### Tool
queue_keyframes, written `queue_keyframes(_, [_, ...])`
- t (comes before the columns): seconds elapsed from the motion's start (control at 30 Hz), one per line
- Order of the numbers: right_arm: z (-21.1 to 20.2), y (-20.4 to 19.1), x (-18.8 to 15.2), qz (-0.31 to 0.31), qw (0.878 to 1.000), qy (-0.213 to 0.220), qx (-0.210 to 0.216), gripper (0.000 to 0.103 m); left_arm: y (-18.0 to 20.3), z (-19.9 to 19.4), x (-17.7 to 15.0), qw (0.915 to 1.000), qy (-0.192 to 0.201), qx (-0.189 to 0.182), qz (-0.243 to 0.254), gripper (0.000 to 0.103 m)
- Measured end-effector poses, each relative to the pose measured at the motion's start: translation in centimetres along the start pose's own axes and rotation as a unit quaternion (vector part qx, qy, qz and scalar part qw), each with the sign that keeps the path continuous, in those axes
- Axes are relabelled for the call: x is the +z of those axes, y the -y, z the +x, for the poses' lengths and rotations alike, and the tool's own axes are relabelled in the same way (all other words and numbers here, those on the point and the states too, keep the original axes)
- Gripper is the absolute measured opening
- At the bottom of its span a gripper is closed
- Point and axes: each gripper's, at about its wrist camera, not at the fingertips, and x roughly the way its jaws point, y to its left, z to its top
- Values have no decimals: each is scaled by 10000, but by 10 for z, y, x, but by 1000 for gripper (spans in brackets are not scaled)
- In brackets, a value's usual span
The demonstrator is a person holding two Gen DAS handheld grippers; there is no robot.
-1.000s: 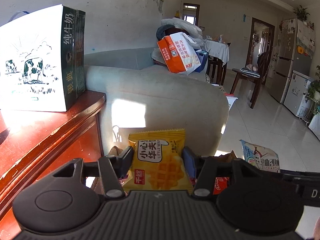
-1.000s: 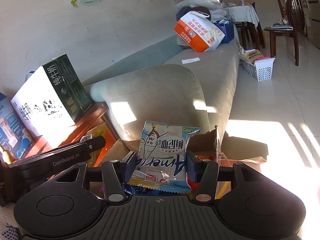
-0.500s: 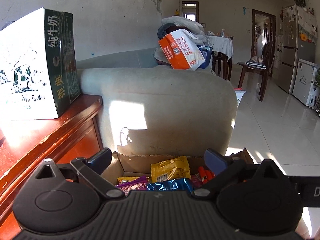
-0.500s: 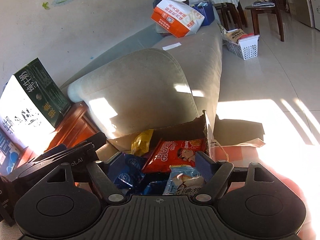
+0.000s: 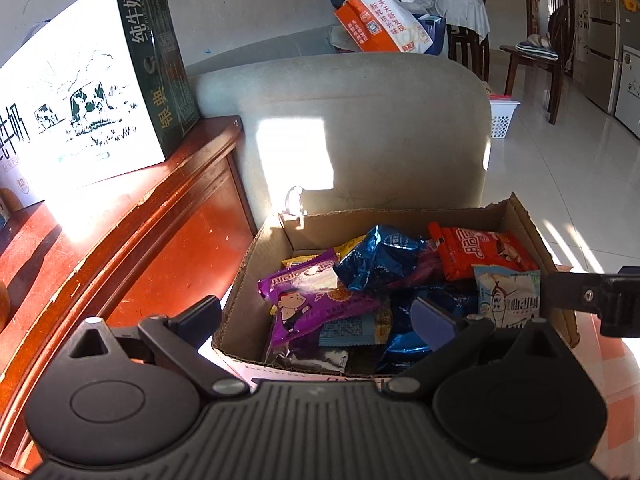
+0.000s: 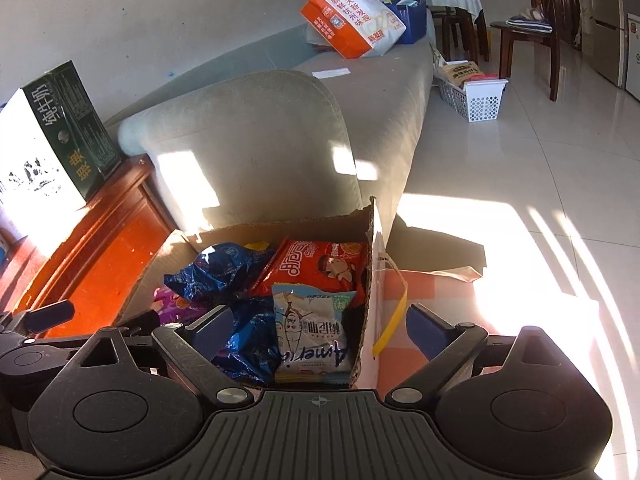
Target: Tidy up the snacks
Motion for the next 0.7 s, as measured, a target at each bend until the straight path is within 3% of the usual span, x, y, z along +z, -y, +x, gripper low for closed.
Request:
queue_keyframes(0.23, [6, -10, -11, -579, 9971, -187, -456, 99, 2, 8, -14, 9994, -343, -11, -98, 101])
queue_keyframes(0.7, [14, -10, -14, -613, 9955, -228, -683, 99, 11, 13, -19, 9981, -586, -32, -193, 101])
